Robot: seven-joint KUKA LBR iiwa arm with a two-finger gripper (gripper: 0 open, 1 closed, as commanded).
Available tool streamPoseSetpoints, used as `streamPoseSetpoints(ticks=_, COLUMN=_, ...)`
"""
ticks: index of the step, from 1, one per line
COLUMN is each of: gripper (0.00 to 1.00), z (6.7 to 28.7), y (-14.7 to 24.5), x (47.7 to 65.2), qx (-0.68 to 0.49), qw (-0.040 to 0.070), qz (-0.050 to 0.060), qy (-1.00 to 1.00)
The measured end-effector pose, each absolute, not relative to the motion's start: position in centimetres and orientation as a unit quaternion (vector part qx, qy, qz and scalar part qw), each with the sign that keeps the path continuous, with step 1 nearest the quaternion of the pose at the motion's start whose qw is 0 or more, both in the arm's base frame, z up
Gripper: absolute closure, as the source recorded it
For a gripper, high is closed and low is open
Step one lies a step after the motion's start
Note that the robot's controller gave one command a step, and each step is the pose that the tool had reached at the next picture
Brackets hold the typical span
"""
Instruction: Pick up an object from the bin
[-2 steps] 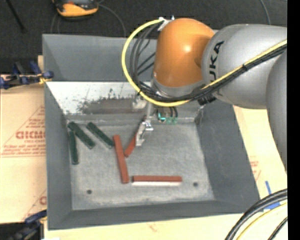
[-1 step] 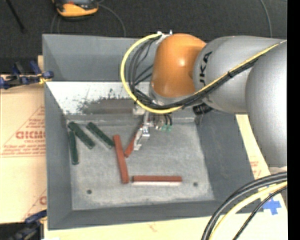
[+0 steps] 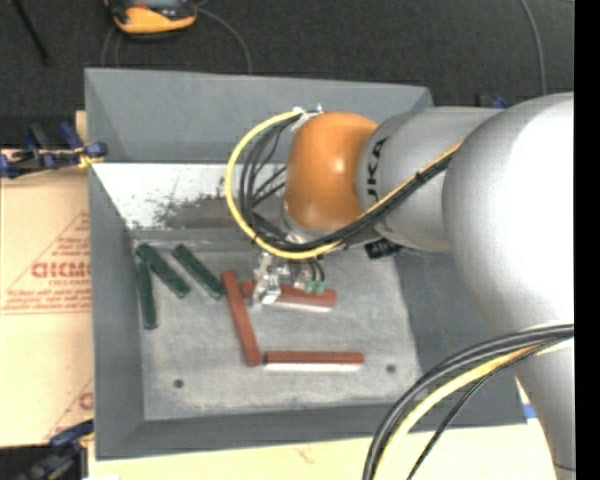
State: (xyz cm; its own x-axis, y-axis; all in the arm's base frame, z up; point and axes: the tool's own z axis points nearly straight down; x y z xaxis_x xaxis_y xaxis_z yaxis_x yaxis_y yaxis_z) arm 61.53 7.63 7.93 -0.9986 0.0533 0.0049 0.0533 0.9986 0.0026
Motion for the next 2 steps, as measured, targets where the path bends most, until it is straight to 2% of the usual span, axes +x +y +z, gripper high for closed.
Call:
streamPoseSetpoints(ticks=1, gripper=1.00, z=7.9, y=7.6, x=61.6, qx=-0.027, qw=0.002, qz=-0.002, qy=-1.000)
streamPoseSetpoints(ticks=2, gripper=1.00, z=24.3, y=7.1, x=61.3, qx=0.007, qw=-0.005, qz=0.000, qy=-1.000)
